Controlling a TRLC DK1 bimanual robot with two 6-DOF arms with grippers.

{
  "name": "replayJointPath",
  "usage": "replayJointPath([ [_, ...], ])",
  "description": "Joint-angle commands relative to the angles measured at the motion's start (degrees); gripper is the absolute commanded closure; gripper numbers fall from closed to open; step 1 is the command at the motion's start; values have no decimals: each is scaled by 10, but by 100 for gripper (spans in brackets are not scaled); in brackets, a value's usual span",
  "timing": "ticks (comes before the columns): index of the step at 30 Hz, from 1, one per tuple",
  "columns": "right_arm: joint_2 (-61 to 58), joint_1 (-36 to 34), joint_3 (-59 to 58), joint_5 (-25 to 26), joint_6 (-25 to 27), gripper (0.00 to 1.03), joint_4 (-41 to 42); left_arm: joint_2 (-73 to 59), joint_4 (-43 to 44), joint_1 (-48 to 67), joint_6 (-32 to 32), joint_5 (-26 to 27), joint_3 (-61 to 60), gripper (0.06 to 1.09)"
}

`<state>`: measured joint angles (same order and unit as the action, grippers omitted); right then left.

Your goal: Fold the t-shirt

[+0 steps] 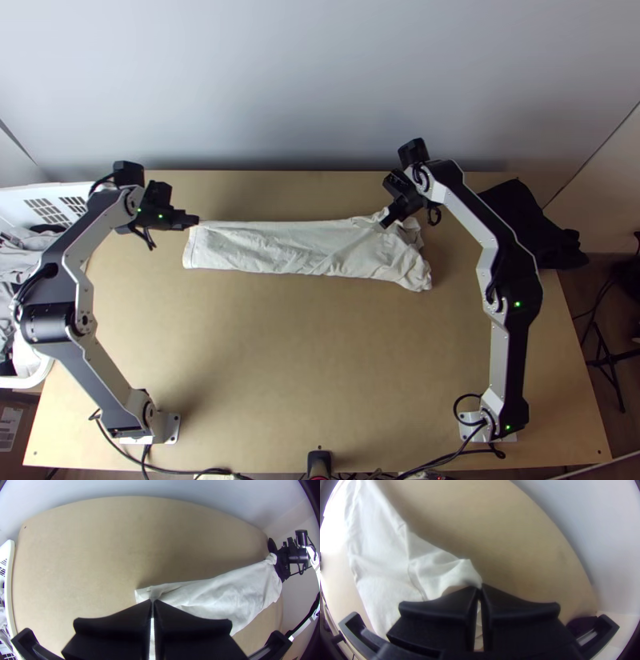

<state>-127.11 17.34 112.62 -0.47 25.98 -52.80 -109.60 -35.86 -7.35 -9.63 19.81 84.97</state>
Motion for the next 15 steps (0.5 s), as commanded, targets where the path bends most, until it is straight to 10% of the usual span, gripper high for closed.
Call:
replayJointPath([
  [1,-31,0,12,-1,-10,86,-7,-46,3,11,4,-7,13,97],
  [3,-30,0,13,-1,-22,71,-13,-50,3,11,8,-7,13,82],
  [7,-12,1,12,-2,-46,3,-28,-45,-9,10,10,-7,8,29],
  [10,20,6,14,-12,-53,3,-27,-18,-32,8,11,-6,2,11],
  [15,72,37,23,-16,-73,3,-27,45,-62,-1,13,0,-20,11],
])
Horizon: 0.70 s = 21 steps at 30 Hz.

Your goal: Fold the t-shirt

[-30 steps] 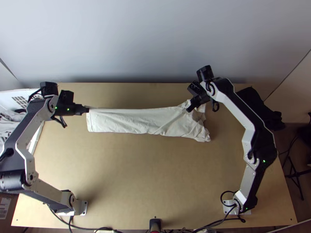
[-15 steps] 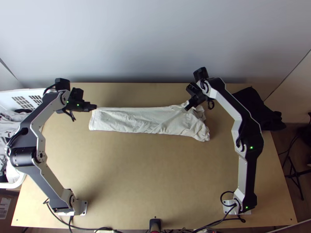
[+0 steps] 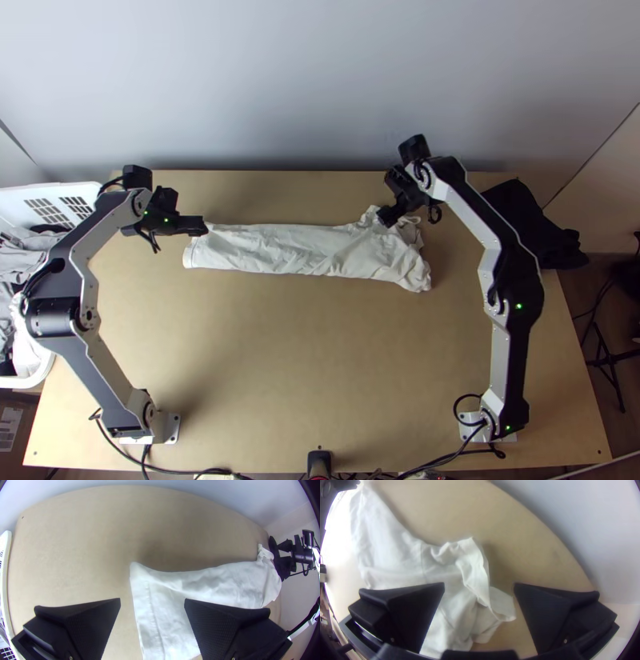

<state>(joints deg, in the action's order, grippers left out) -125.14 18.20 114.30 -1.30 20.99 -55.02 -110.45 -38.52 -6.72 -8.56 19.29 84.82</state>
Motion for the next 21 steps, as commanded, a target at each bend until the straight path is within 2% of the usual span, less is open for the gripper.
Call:
replayJointPath([
  [1,63,37,2,-7,-25,3,-4,65,-42,-8,2,6,-26,11],
  [11,119,132,-90,-7,-49,3,-4,95,-33,-3,-5,6,-88,11],
  [21,147,156,-175,-7,-51,3,14,62,-9,20,-3,-1,-91,11],
])
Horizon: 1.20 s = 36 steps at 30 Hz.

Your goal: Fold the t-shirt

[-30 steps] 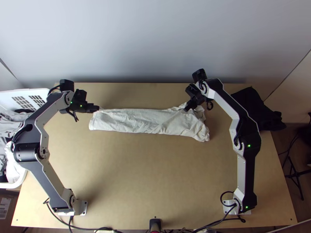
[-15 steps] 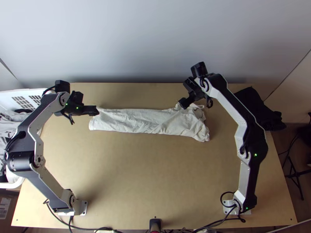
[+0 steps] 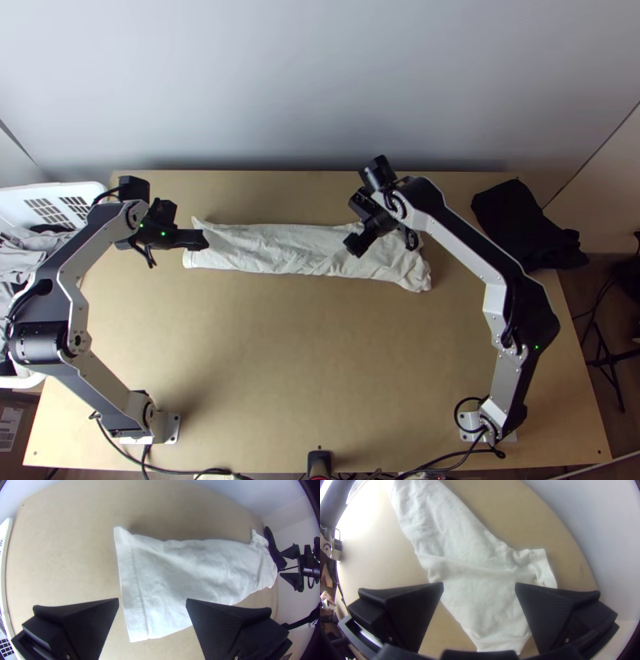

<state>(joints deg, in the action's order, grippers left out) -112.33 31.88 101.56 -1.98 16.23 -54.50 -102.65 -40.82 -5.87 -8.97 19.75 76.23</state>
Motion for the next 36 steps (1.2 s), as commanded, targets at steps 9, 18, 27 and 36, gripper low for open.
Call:
replayJointPath([
  [9,17,20,-59,0,-5,3,18,-55,26,16,1,-22,-4,11],
  [18,4,17,-73,0,-5,3,28,-74,19,38,16,-9,0,42],
  [27,-6,12,-98,0,-3,3,46,-17,23,46,20,45,4,105],
  [36,-42,10,-98,0,-2,3,55,67,0,79,42,58,45,105],
])
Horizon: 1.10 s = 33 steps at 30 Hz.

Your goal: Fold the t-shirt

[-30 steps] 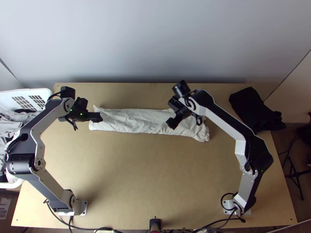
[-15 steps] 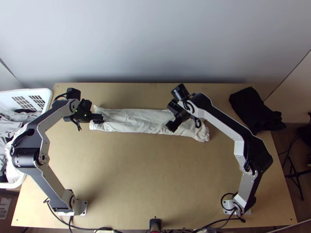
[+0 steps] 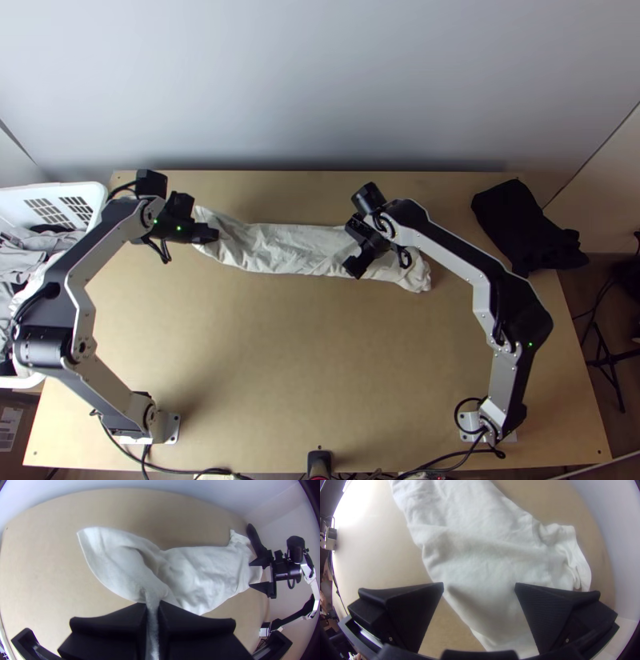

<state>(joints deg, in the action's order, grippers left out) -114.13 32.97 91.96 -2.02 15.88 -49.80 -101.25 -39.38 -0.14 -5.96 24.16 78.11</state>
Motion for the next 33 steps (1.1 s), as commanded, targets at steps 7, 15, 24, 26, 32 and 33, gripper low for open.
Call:
replayJointPath([
  [7,-58,-5,-5,3,0,3,8,68,-45,49,41,32,89,105],
  [15,-29,-33,1,-9,-10,3,13,63,-48,103,67,52,137,105],
  [24,112,-73,25,-73,-16,3,-59,40,-7,162,132,52,183,105],
  [26,140,-75,27,-79,-17,3,-74,32,-6,184,134,52,195,105],
  [32,222,-88,16,-84,-43,3,-115,3,29,254,144,49,220,105],
  [33,237,-92,8,-85,-48,3,-115,-5,40,266,144,48,224,105],
])
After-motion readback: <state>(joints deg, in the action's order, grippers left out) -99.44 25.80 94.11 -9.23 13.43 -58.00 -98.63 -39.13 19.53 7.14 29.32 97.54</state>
